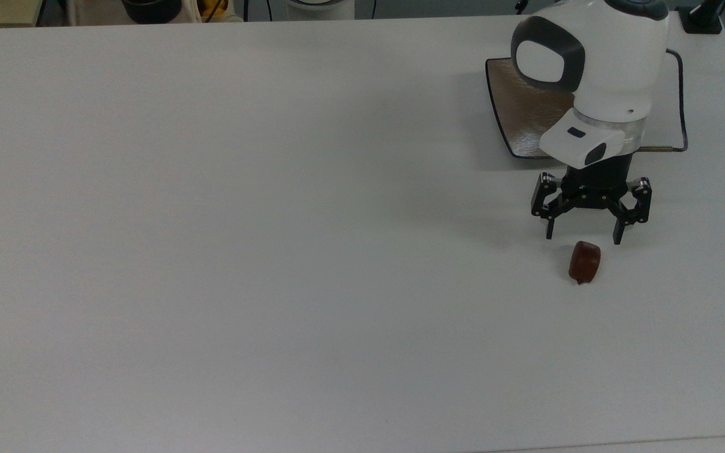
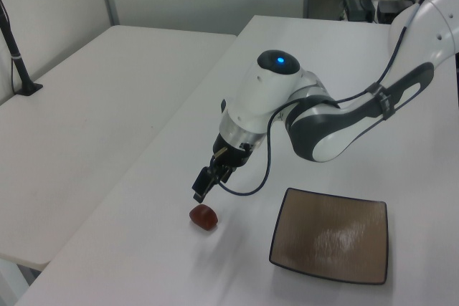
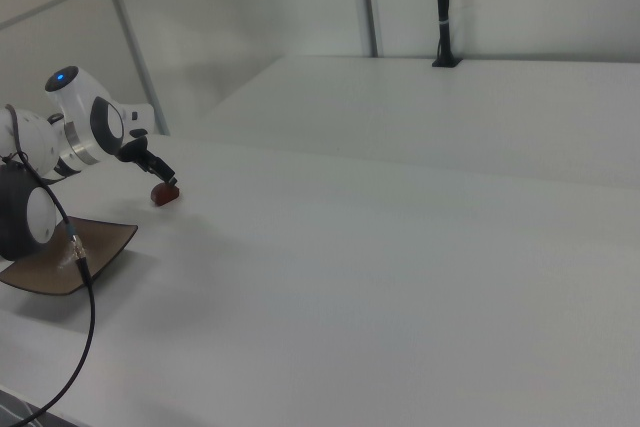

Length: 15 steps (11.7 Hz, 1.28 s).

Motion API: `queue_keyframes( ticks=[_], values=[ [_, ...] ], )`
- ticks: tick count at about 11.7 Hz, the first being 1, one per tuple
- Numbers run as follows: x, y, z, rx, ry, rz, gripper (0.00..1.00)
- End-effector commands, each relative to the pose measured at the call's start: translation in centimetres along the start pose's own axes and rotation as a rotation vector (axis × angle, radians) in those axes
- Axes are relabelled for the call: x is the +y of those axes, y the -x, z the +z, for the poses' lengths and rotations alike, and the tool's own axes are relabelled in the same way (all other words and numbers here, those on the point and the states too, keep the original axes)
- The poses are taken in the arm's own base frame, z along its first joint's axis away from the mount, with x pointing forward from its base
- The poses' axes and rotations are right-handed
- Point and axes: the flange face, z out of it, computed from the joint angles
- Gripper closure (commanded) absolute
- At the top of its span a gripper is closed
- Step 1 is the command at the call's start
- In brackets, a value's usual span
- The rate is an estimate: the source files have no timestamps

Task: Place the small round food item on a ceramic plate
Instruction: 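Lower the gripper onto the red food item and close on it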

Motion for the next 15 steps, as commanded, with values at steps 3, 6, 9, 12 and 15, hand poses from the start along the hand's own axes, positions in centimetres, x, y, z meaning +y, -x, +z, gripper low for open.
queue_keyframes(
  ticks=[3, 6, 9, 12, 15],
  values=[
    [-1.2, 1.1, 3.1, 0.105, -0.005, -0.021, 0.00],
    [-1.5, 2.0, 4.5, 0.128, -0.022, -0.041, 0.00],
    [-1.5, 2.6, 5.3, 0.144, -0.009, -0.084, 0.19],
    [-1.8, 2.9, 5.3, 0.155, -0.012, -0.109, 0.69],
    [-1.3, 2.7, 5.4, 0.156, -0.004, -0.118, 0.80]
  ],
)
